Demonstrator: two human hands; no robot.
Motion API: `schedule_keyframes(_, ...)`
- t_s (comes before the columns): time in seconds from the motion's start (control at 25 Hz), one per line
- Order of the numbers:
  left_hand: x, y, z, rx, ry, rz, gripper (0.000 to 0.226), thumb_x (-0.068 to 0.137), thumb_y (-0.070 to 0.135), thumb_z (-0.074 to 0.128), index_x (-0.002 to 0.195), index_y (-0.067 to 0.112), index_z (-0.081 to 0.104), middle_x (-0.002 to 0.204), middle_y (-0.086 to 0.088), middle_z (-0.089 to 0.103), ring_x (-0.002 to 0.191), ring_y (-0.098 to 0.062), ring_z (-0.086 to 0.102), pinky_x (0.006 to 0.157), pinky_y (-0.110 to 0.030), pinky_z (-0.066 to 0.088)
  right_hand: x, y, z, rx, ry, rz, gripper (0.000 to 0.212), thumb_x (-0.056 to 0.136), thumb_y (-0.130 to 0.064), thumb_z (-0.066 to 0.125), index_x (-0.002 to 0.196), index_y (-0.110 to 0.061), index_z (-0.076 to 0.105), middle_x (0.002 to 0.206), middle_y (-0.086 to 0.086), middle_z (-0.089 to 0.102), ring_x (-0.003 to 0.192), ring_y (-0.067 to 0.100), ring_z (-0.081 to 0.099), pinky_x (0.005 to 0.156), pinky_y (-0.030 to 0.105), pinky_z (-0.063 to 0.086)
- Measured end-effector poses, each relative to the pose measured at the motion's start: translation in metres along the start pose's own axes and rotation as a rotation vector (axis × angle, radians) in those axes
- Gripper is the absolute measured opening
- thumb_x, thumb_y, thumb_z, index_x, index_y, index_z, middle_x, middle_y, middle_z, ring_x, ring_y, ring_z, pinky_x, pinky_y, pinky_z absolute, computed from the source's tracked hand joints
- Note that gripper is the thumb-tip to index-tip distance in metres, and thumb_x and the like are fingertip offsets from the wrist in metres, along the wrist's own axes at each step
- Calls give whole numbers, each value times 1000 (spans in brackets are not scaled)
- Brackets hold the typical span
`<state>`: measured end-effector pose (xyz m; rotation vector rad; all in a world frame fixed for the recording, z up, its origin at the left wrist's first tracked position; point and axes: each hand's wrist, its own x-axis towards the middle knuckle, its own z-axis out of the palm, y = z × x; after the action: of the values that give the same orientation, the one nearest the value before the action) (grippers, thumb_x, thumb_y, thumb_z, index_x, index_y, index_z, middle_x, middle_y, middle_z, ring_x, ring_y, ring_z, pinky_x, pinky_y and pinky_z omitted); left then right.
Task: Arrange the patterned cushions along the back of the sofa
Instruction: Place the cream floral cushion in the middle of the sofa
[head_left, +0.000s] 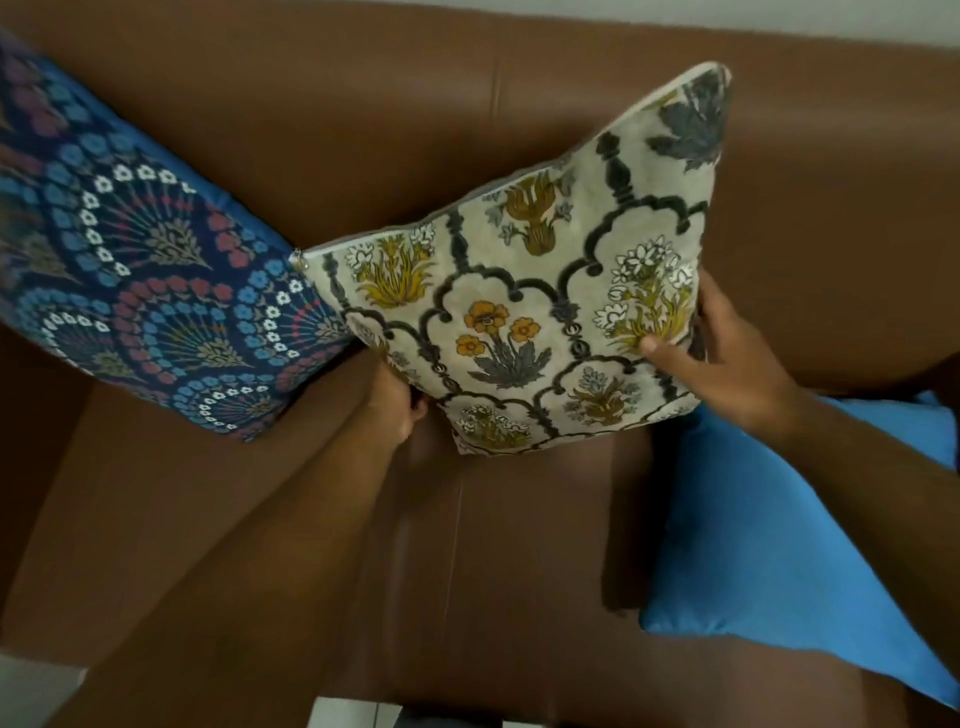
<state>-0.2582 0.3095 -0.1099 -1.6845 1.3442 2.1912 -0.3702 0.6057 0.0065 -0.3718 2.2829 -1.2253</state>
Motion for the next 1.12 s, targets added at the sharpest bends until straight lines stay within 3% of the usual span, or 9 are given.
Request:
schedule_keyframes(0.08,5,-12,0,21,-8,62,39,105,49,33,114,26,63,116,4,61,86,-12,59,63,-23,51,0,18,10,45,37,-14,69,80,-58,72,139,-55,37,125,-38,62,118,-12,56,96,14,45)
schedule_keyframes(0.16,6,-26,1,-106,-186,65,58,99,66,29,114,29,71,129,3,66,106,-21,68,84,-31,59,-3,22,17,77,64,21,50,80,-58,67,125,-58,45,110,-48,62,105,-22,56,82,6,45)
schedule_keyframes(0.32,0,-43,21,-247,-387,-76,93,76,93,25,130,30,67,135,-4,66,124,-35,60,105,-64,44,0,7,17,-40,349,-140,25,87,-60,62,111,-64,55,107,-40,66,102,-14,62,78,8,46)
schedule_keyframes(0.52,7,-55,33,-281,-258,-27,82,85,86,17,133,33,59,143,-1,57,119,-30,59,99,-54,50,7,21,10,-148,308,-277,48,91,-57,60,136,-46,49,131,-17,60,125,11,55,101,39,47)
schedule_keyframes(0.68,14,-87,13,160,-32,-87,63,104,54,29,151,14,42,157,-12,43,142,-34,43,117,-48,35,-35,61,14,-241,286,12,83,92,-67,46,160,-34,12,170,1,14,156,16,6,124,48,13)
schedule_keyframes(0.84,-50,-140,45,561,-191,-248,53,104,38,45,145,5,47,124,-10,60,115,-26,59,104,-41,46,-123,120,14,-436,150,327,87,91,-63,44,160,-30,3,171,8,4,156,28,0,123,56,11)
schedule_keyframes(0.92,-92,-161,100,764,-293,-113,55,103,40,47,148,8,42,135,-9,57,121,-24,56,106,-39,43,-153,155,-9,-662,89,440,86,93,-60,47,160,-28,2,170,11,3,155,35,2,121,58,14)
schedule_keyframes(1.0,-130,-188,158,1079,-392,281,68,99,45,51,156,14,29,159,-12,37,142,-31,39,117,-44,34,-181,185,-40,-807,90,486,87,94,-61,46,160,-26,2,170,14,3,155,38,4,120,58,16)
schedule_keyframes(1.12,-158,-210,221,1499,-408,880,83,97,54,46,161,21,5,170,-11,5,155,-34,7,124,-52,14,-197,221,-82,-841,144,414,88,92,-62,48,160,-24,7,169,18,5,154,42,7,120,58,16)
